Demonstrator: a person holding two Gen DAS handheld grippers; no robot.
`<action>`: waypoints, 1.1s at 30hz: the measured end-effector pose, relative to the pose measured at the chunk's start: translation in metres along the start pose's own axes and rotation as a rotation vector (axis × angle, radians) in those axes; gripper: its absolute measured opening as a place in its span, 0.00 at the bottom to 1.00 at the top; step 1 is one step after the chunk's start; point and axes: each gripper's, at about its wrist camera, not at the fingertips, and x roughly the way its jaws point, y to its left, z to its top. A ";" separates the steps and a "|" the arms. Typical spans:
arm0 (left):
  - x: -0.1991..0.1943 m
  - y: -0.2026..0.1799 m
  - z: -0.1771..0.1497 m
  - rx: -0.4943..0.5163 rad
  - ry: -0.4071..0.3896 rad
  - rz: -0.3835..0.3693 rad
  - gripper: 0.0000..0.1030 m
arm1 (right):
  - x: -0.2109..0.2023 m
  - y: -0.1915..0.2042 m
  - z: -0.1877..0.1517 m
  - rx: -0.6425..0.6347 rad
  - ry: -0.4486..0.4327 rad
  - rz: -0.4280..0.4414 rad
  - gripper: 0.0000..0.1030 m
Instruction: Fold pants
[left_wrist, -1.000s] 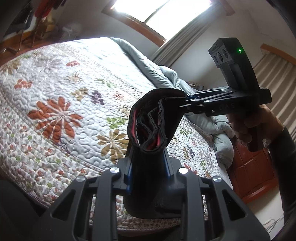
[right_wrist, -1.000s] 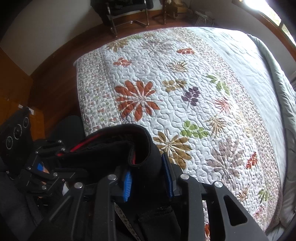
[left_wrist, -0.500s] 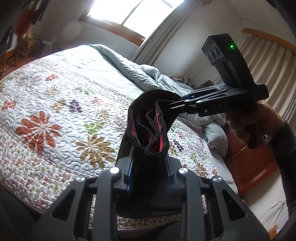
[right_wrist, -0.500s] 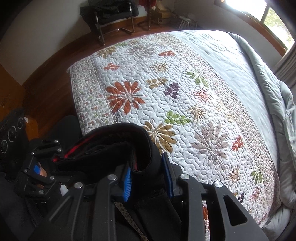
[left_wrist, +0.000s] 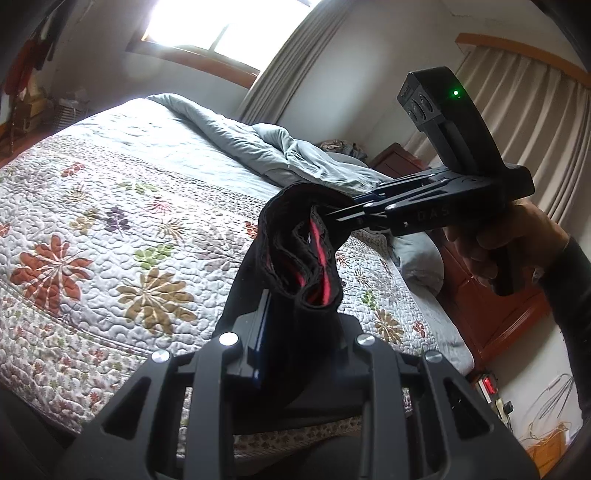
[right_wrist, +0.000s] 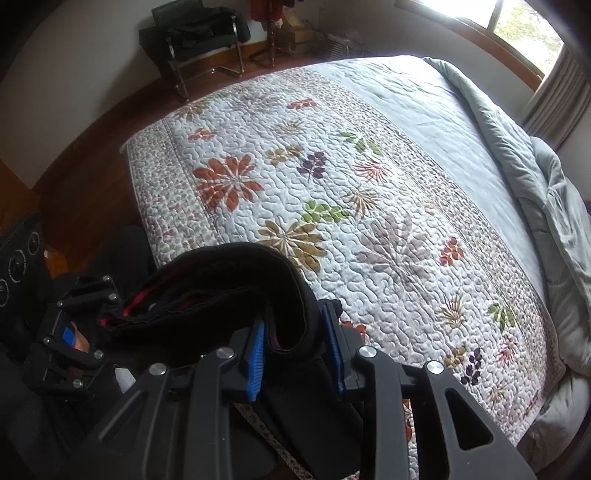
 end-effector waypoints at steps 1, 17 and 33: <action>0.002 -0.003 -0.001 0.004 0.002 -0.002 0.24 | -0.001 -0.002 -0.003 0.005 -0.002 -0.003 0.28; 0.025 -0.043 -0.017 0.073 0.026 -0.034 0.24 | -0.014 -0.028 -0.050 0.071 -0.013 -0.041 0.27; 0.066 -0.067 -0.039 0.115 0.085 -0.051 0.24 | 0.004 -0.056 -0.091 0.136 0.004 -0.031 0.22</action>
